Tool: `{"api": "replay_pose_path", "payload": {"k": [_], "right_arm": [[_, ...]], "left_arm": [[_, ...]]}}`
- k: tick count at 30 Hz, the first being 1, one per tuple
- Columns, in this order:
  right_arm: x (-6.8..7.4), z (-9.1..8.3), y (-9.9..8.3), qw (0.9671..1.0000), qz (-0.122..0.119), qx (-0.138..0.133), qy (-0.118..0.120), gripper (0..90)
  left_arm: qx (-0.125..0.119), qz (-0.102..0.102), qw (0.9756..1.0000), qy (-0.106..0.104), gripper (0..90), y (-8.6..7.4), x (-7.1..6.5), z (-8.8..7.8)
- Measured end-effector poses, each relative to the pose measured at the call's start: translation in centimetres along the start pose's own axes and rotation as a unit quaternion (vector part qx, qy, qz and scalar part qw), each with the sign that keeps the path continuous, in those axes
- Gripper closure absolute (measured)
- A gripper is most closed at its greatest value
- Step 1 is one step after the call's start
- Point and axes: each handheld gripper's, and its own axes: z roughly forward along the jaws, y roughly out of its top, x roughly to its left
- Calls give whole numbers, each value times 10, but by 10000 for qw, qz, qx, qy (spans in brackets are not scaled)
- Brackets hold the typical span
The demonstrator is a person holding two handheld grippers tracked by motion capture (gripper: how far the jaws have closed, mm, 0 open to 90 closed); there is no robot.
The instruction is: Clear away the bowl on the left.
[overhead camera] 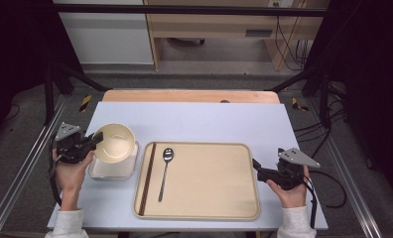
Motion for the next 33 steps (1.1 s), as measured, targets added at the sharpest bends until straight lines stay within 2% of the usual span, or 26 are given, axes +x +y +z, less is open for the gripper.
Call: {"api": "replay_pose_path", "payload": {"k": [15, 24, 27, 33], "right_arm": [[0, -1, 0, 10000, 14, -16, 10, 52], [0, 0, 0, 10000, 3, -7, 11, 51], [0, 0, 0, 10000, 16, -10, 7, 51], [0, 0, 0, 10000, 15, 10, 11, 51]], "left_arm": [[-157, 412, 9987, -259, 815, 10, -33, -8], [-130, 664, 9966, -467, 815, 12, -55, -5], [-115, 745, 9954, -594, 815, 12, -65, -2], [-40, 918, 9934, -691, 816, 11, -80, 4]]}}
